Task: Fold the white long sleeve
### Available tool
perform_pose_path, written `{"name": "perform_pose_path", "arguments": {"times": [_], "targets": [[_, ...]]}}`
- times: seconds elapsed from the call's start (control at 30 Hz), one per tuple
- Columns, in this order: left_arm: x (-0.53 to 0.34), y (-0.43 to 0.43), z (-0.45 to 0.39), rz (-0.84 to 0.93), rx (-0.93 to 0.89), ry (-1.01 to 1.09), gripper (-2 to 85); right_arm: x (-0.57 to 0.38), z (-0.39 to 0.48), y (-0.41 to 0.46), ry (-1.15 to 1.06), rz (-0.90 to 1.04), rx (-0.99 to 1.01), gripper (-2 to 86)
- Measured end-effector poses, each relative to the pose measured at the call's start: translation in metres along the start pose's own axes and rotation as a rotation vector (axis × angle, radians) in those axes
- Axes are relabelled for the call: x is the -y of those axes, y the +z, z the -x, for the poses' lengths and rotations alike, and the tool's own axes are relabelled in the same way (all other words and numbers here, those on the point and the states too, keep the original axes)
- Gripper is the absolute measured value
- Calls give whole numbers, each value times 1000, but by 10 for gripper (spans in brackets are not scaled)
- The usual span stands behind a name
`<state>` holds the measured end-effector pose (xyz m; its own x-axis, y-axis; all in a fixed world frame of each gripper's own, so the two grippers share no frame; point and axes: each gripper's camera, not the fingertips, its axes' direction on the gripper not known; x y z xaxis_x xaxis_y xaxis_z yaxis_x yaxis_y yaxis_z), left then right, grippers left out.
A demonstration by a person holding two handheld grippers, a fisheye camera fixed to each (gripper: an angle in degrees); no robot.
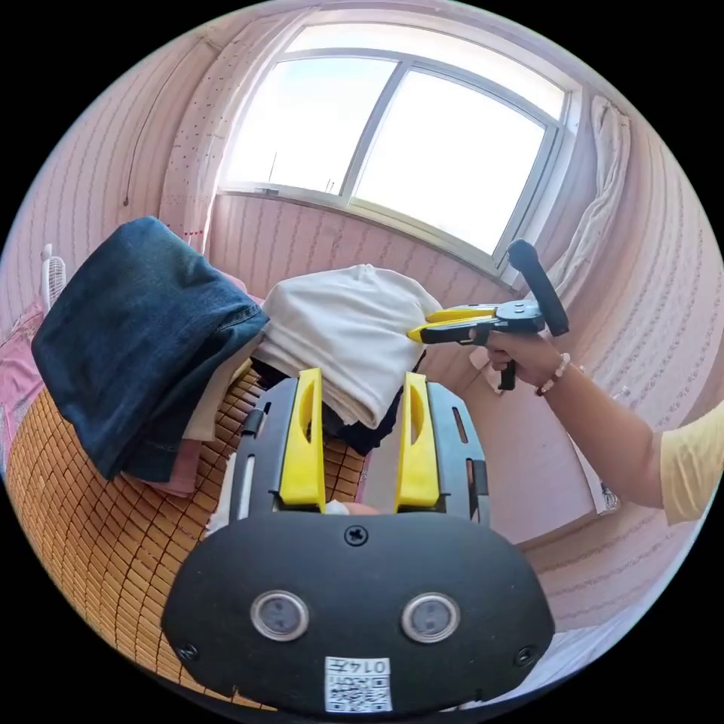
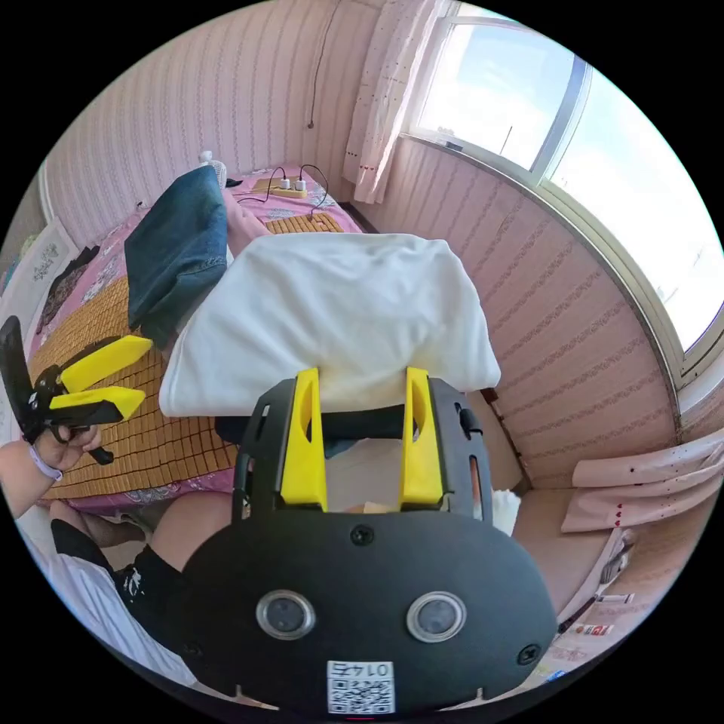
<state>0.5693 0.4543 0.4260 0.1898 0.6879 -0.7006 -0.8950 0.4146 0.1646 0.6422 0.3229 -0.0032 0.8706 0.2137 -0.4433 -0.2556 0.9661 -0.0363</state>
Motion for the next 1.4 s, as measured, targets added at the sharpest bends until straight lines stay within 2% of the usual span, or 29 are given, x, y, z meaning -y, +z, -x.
{"name": "perform_pose_path", "arguments": {"times": [0.1, 0.13, 0.27, 0.4, 0.53, 0.6, 0.7, 0.77, 0.87, 0.97, 1.1, 1.23, 1.3, 1.4], "targets": [[7, 26, -1, 170, 76, -12, 70, -11, -7, 0, 21, -52, 17, 76], [7, 26, 1, 174, 71, -25, 57, -14, -10, -2, 33, -69, 51, 47], [1, -9, 6, 74, -23, -77, 2, -33, -16, -36, 68, -188, 221, 16], [-18, -63, -7, 16, -72, -17, -7, -63, -4, -98, 85, -402, 405, 10], [-63, -119, -14, -48, -153, -3, -8, -99, 29, -145, 6, -574, 694, 7], [-104, -162, -14, -101, -184, -18, -8, -101, 53, -153, -52, -568, 768, 7], [-158, -219, -5, -153, -121, -89, -8, -86, 112, -145, -164, -446, 785, 6], [-190, -255, 2, -182, -66, -155, -8, -74, 173, -129, -245, -343, 934, 6], [-241, -316, 4, -270, 32, -241, -8, -71, 257, -118, -337, -295, 1156, 6], [-281, -368, -4, -337, 145, -258, -8, -63, 325, -125, -414, -297, 1230, 7], [-316, -413, -8, -424, 199, -236, -5, -53, 375, -141, -519, -340, 1171, 10], [-337, -407, 15, -398, 202, -307, 14, -41, 411, -98, -498, -254, 869, 17], [-362, -393, 38, -324, 260, -406, 42, -42, 420, -65, -429, -192, 756, 22], [-406, -390, 61, -200, 329, -542, 62, -60, 440, -24, -420, -39, 799, 53]]}}
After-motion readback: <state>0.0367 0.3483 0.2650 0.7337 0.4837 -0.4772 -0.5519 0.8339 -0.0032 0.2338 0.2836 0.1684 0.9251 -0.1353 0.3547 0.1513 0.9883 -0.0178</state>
